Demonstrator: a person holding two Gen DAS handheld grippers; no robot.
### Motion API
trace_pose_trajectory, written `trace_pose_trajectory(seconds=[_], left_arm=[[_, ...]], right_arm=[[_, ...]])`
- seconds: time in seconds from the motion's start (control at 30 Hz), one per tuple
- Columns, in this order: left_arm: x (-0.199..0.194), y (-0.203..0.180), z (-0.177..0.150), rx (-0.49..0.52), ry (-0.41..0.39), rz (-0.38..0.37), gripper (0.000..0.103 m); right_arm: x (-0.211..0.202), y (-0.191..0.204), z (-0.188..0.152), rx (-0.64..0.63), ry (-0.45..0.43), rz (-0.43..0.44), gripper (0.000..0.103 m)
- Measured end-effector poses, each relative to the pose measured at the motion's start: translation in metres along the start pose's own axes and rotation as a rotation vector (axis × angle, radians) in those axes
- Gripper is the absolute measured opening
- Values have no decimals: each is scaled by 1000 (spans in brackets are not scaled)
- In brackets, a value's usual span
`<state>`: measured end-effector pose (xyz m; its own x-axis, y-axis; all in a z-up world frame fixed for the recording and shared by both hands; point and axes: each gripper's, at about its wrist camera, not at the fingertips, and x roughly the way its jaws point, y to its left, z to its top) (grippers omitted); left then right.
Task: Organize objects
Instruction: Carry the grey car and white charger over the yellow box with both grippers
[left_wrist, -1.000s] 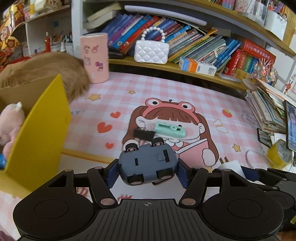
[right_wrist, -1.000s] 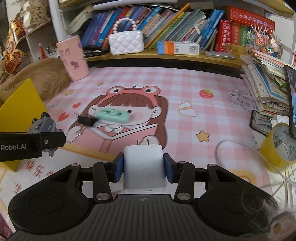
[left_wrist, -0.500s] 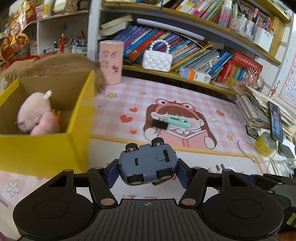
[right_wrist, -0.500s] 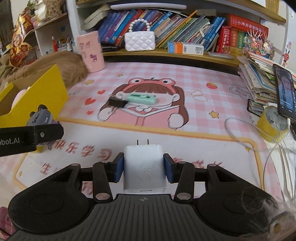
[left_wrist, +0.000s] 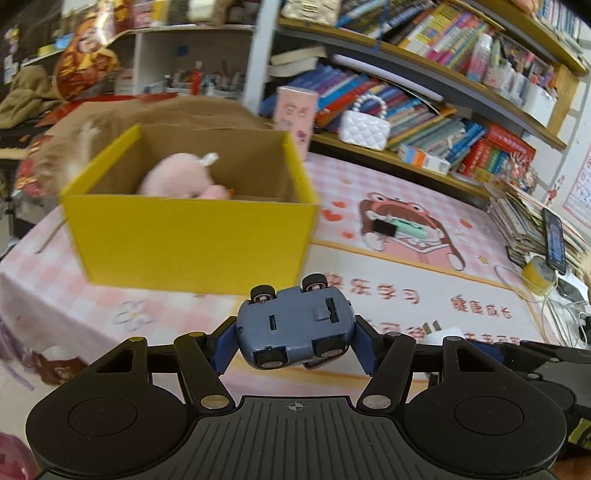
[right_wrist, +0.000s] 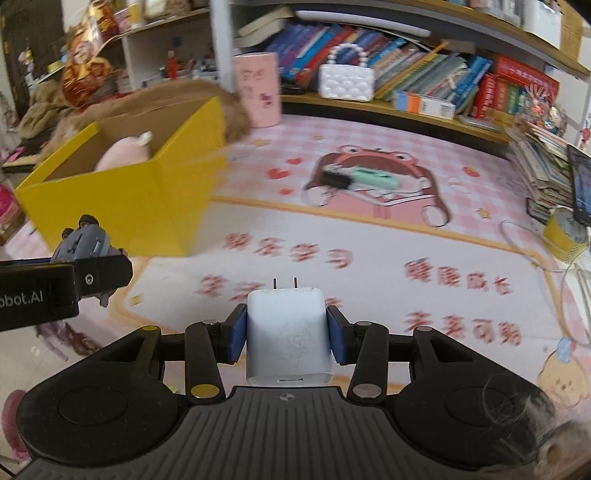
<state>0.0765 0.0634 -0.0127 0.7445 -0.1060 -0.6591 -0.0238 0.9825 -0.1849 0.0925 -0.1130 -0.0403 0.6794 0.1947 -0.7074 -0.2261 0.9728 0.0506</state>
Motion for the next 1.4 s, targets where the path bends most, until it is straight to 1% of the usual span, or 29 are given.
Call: trace_pose_trajectory(seconds=[0.17, 0.33, 0.5, 0.63, 0.87, 1.1, 1.4], left_arm=[[-22, 34, -10, -8, -19, 34, 63], [-40, 67, -15, -39, -42, 82, 63], [-56, 94, -16, -68, -69, 117, 63], [-65, 109, -16, -90, -87, 130, 63], [-73, 124, -10, -112, -115, 130, 63], [-79, 130, 6, -127, -171, 117, 63], [-75, 132, 50, -125, -271, 126, 63]], right_arm=[[-7, 44, -10, -38, -15, 42, 41], [-11, 80, -11, -64, -28, 70, 41], [-14, 111, -9, -97, -44, 98, 41], [-16, 128, -5, -120, -56, 113, 41], [-19, 144, 3, -139, -73, 127, 41], [-20, 149, 21, -139, -96, 144, 41], [-14, 153, 71, -124, -174, 194, 41]])
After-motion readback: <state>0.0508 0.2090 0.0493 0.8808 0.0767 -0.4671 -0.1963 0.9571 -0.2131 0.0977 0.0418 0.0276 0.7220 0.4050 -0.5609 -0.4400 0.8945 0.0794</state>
